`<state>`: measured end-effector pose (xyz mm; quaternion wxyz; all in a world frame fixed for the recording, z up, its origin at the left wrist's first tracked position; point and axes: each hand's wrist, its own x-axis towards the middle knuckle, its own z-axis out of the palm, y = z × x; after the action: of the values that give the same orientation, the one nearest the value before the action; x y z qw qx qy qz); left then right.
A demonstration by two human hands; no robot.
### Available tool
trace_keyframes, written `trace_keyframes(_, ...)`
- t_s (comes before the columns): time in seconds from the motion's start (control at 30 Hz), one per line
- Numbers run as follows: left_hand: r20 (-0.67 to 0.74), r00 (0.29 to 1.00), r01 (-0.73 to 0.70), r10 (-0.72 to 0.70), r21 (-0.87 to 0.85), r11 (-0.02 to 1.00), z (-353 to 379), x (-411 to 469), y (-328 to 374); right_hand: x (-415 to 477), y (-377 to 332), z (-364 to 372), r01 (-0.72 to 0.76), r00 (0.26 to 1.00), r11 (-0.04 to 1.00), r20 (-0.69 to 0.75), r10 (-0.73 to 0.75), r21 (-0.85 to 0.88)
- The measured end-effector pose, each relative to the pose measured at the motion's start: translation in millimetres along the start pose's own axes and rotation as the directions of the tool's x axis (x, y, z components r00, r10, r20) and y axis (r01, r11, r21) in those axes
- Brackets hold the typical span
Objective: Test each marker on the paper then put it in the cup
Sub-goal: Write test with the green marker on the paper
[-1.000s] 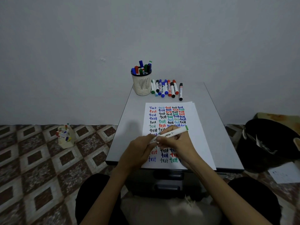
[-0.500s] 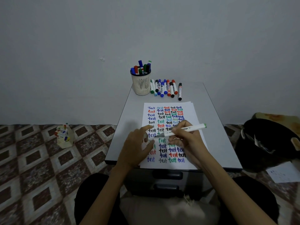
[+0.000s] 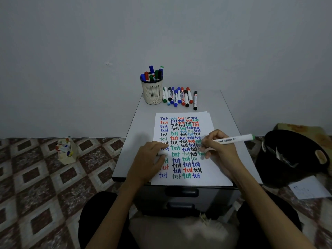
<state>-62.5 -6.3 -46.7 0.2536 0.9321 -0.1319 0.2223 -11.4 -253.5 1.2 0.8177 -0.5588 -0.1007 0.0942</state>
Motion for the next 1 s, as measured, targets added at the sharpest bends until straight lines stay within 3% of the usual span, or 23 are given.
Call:
trace_keyframes(0.2, -0.014, 1.000, -0.008, 0.008, -0.003, 1.000, 1.6, 1.0, -2.6, 2.6, 6.4, 8.2, 0.067, 0.984, 0.963, -0.143, -0.107, -0.260)
trace_keyframes(0.33, 0.001, 1.000, 0.007, -0.007, -0.006, 1.000, 0.4, 0.8, -1.4, 4.9, 11.9, 9.3, 0.094, 0.978, 0.914, -0.135, -0.159, -0.396)
trace_keyframes(1.0, 0.009, 1.000, 0.013, -0.014, 0.016, 1.000, 2.4, 1.3, -4.4, 2.4, 15.1, 11.4, 0.114, 0.980, 0.882, -0.093, -0.175, -0.457)
